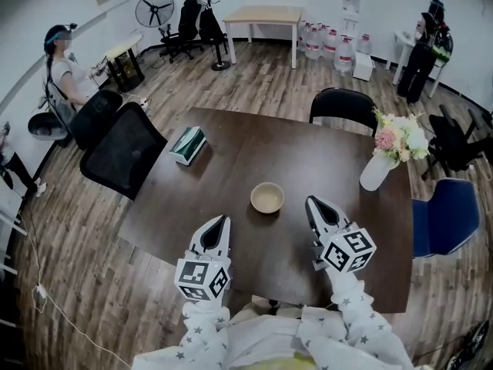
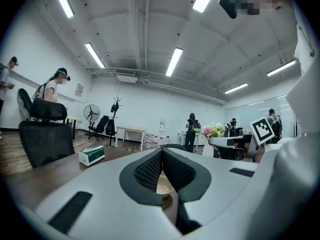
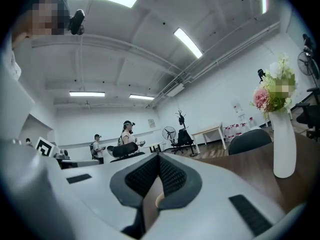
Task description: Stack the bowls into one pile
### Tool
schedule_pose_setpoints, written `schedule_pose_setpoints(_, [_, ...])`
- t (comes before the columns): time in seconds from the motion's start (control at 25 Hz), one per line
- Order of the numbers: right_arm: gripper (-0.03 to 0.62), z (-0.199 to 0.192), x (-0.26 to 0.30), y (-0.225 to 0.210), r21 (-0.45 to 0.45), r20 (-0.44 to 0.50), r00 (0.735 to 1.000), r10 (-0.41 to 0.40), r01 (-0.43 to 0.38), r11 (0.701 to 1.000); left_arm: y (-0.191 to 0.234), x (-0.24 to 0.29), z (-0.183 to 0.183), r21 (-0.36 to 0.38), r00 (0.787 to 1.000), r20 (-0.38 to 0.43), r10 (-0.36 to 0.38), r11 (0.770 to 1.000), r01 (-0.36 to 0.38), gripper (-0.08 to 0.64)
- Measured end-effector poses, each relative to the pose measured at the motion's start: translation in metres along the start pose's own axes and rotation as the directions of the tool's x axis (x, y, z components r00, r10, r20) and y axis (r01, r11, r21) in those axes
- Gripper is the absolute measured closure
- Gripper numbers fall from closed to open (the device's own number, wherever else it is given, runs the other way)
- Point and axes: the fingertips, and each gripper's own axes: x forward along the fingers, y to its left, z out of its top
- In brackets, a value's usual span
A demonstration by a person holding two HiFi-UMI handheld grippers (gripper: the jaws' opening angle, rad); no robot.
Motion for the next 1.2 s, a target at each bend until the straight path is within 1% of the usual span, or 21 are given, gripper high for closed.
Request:
schedule_pose_setpoints(0.08, [0.571, 0.002, 0.0, 0.002, -0.002, 0.01, 1.0, 0.005, -0.005, 1.0, 0.001, -0.002, 0.002, 0.004, 1.0, 0.011, 0.004, 1.0, -0.004, 0.535])
schedule_pose_setpoints(0.24, [0.571, 0.006, -0.001, 0.002, -0.028, 0.034, 0.999, 0.008, -0.007, 1.0, 0.005, -0.006, 0.011, 0.047, 0.999, 0.031, 0.024, 0.999, -0.026, 0.535])
schedule_pose_setpoints(0.52, [0.571, 0.01, -0.001, 0.003, -0.064, 0.047, 0.999, 0.003, 0.0, 0.998, 0.015, -0.012, 0.023, 0.071, 0.997, 0.063, 0.05, 0.996, -0.054, 0.535])
schedule_pose_setpoints(0.64, [0.571, 0.011, 0.0, 0.004, -0.084, 0.046, 0.999, 0.005, -0.002, 0.996, 0.015, -0.012, 0.026, 0.084, 0.997, 0.064, 0.046, 0.995, -0.052, 0.535])
schedule_pose_setpoints(0.96, [0.571, 0.011, -0.001, -0.006, -0.095, 0.049, 0.999, -0.003, 0.008, 0.995, 0.016, -0.008, 0.025, 0.107, 0.997, 0.054, 0.052, 0.993, -0.057, 0.535])
schedule_pose_setpoints(1.2, [0.571, 0.009, -0.002, -0.015, -0.094, 0.046, 0.999, -0.02, 0.025, 0.995, 0.023, -0.006, 0.021, 0.102, 0.996, 0.052, 0.07, 0.992, -0.075, 0.535])
